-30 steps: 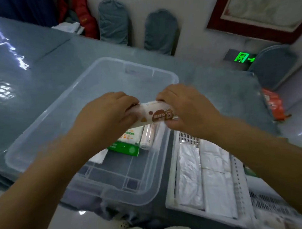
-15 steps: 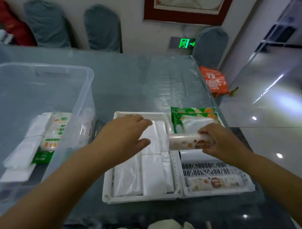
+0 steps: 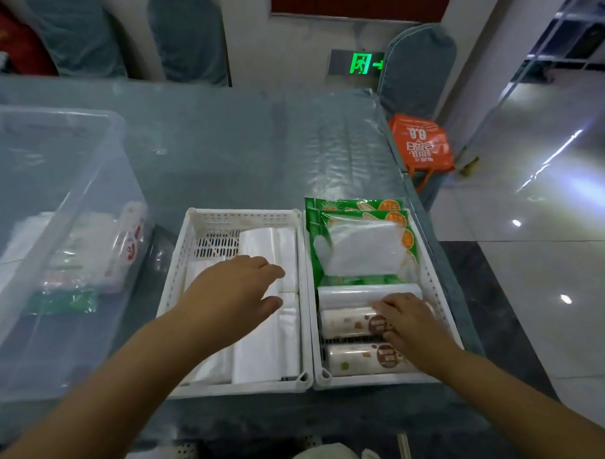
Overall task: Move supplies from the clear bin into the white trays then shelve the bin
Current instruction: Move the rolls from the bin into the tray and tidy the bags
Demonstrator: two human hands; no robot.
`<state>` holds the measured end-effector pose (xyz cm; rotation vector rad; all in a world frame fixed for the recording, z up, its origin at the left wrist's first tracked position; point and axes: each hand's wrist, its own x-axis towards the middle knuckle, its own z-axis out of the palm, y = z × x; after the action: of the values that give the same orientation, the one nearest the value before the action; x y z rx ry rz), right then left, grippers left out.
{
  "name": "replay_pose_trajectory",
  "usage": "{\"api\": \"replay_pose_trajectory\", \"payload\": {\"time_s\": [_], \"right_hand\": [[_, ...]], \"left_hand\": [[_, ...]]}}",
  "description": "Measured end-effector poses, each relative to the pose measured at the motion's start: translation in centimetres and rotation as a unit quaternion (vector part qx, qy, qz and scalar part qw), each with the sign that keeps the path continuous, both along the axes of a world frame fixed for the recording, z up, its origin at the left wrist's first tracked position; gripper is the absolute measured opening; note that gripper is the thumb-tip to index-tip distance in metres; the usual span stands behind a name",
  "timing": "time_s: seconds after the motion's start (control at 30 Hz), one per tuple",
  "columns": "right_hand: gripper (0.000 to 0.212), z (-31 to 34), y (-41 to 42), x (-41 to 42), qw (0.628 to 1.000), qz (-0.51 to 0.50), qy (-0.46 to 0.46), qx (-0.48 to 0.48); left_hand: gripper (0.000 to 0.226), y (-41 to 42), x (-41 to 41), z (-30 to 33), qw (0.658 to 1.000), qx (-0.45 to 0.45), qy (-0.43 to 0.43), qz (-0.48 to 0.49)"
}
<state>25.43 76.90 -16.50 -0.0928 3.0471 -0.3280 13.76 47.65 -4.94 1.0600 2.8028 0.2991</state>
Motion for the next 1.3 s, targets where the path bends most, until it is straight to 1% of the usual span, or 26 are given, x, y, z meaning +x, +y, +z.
{"api": "replay_pose_trajectory", "payload": {"time_s": [0.13, 0.2, 0.23, 0.4, 0.47, 0.57, 0.73, 0.87, 0.97, 1.03, 1.13, 1.23, 1.3], "right_hand": [[0.057, -0.1, -0.1, 0.2, 0.997, 0.053, 0.022, 0.047], [0.061, 0.1, -0.2, 0.4, 0.996, 0.064, 0.020, 0.059], [0.060, 0.4, -0.2, 0.3, 0.995, 0.068, 0.033, 0.063], [0.037, 2.7, -2.0, -2.1, 0.989, 0.065, 0.134, 0.018], [0.028, 3.8, -3.4, -3.4, 0.985, 0.075, 0.156, -0.007], [0.019, 5.8, -7.4, -5.9, 0.976, 0.106, 0.189, -0.034], [0.017, 10.6, -16.3, -10.3, 0.946, 0.145, 0.281, -0.072], [0.015, 14.4, -24.6, -13.7, 0.921, 0.165, 0.341, -0.095], [0.015, 16.8, -31.4, -16.3, 0.904, 0.175, 0.371, -0.122], [0.015, 18.0, -36.1, -18.0, 0.896, 0.185, 0.374, -0.153], [0.014, 18.5, -43.2, -20.8, 0.896, 0.198, 0.343, -0.200], [0.017, 17.5, -49.8, -23.9, 0.918, 0.183, 0.280, -0.214], [0.020, 15.9, -53.5, -26.2, 0.946, 0.159, 0.201, -0.196]], "left_hand": [[0.043, 0.3, 0.4, -0.2, 1.000, 0.000, -0.003, 0.014], [0.043, 0.2, 0.5, -0.1, 1.000, 0.001, -0.003, 0.020], [0.043, 0.1, 0.5, 0.0, 1.000, 0.004, -0.003, 0.024], [0.043, -2.3, 0.2, 1.6, 0.998, 0.012, 0.010, 0.060], [0.042, -3.5, 0.1, 2.4, 0.998, 0.016, 0.022, 0.065], [0.041, -6.7, 0.0, 3.8, 0.996, 0.020, 0.049, 0.078], [0.034, -14.4, -0.8, 6.9, 0.988, 0.063, 0.091, 0.107], [0.027, -23.0, -2.7, 8.5, 0.974, 0.083, 0.125, 0.167], [0.028, -30.3, -5.1, 8.7, 0.965, 0.090, 0.115, 0.220], [0.030, -35.2, -6.7, 8.5, 0.959, 0.093, 0.101, 0.249], [0.029, -41.3, -8.8, 7.8, 0.955, 0.098, 0.089, 0.265], [0.029, -45.5, -10.5, 6.8, 0.958, 0.083, 0.108, 0.253], [0.030, -47.5, -11.7, 6.1, 0.963, 0.071, 0.124, 0.228]]}}
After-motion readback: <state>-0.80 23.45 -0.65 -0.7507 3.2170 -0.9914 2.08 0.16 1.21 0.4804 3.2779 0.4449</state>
